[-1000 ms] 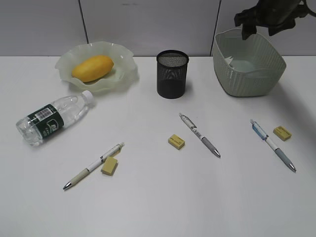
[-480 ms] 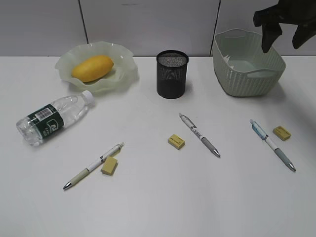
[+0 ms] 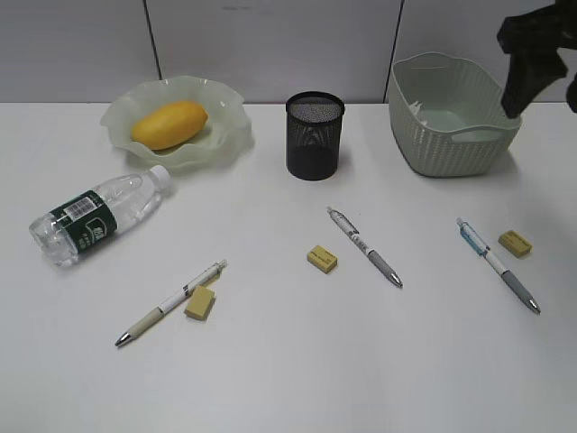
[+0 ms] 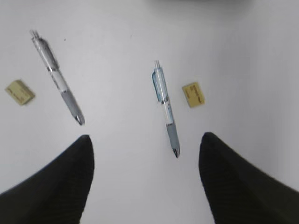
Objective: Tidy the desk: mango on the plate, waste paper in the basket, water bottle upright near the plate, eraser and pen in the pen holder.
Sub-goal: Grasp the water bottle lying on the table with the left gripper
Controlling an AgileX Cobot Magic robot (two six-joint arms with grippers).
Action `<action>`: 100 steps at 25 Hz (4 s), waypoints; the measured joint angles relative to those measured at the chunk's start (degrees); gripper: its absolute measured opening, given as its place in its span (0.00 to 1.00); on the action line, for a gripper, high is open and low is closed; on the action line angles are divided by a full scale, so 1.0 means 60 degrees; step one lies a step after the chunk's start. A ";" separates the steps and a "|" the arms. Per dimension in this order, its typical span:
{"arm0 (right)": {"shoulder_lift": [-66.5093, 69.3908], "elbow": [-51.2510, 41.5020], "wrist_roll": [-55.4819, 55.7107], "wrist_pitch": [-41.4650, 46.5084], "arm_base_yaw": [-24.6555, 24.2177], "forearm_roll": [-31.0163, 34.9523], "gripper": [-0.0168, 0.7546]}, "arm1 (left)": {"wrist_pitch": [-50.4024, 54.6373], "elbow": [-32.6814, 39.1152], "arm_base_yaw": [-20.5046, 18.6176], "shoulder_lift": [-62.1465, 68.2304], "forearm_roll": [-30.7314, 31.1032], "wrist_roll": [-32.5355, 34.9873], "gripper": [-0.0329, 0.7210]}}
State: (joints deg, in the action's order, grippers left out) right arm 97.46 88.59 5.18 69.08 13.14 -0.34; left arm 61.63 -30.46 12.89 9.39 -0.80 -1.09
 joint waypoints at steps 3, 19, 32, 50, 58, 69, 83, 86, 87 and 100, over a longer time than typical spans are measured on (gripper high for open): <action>-0.1277 -0.1135 -0.0016 0.0007 0.0123 -0.0009 0.74 | 0.0000 0.0000 0.0000 0.0000 -0.0009 0.0000 0.56; -0.9016 -0.6348 -0.0337 -0.0806 0.0234 -0.0009 0.74 | -0.0041 0.0000 0.0000 0.0000 -0.0016 0.0000 0.56; -1.3423 -0.9274 -0.0377 -0.1052 0.0243 -0.0009 0.74 | -0.0071 0.0000 0.0000 0.0000 -0.0019 0.0000 0.56; -1.3857 -0.9849 -0.0377 -0.1316 0.0243 -0.0009 0.70 | -0.0362 -0.0085 0.0000 0.0241 0.0008 0.0000 0.56; -1.3857 -0.9857 -0.0377 -0.1319 0.0243 -0.0009 0.69 | -0.1406 -0.0529 0.0000 0.2880 0.0008 0.0000 0.63; -1.3857 -0.9857 -0.0377 -0.1328 0.0243 -0.0009 0.69 | -0.1774 -0.2569 0.0000 0.8355 0.0008 0.0652 0.80; -1.3857 -0.9857 -0.0377 -0.1328 0.0243 -0.0009 0.69 | 0.0560 -0.7761 0.0000 1.4361 0.0605 0.2227 0.89; -1.3857 -0.9857 -0.0377 -0.1328 0.0243 -0.0009 0.69 | 0.0970 -0.8786 0.0000 1.5457 0.0460 0.2483 0.89; -1.3857 -0.9857 -0.0377 -0.1328 0.0243 -0.0009 0.69 | 0.1029 -0.9112 0.0000 1.5719 0.0377 0.2615 0.89; -1.3857 -0.9857 -0.0377 -0.1328 0.0243 -0.0009 0.69 | 0.1286 -1.1308 0.0000 1.8576 0.0250 0.3815 0.89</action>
State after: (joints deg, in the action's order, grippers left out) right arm 14.32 29.44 2.92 61.12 14.60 -0.39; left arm 69.34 -98.31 12.89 120.84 0.70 21.79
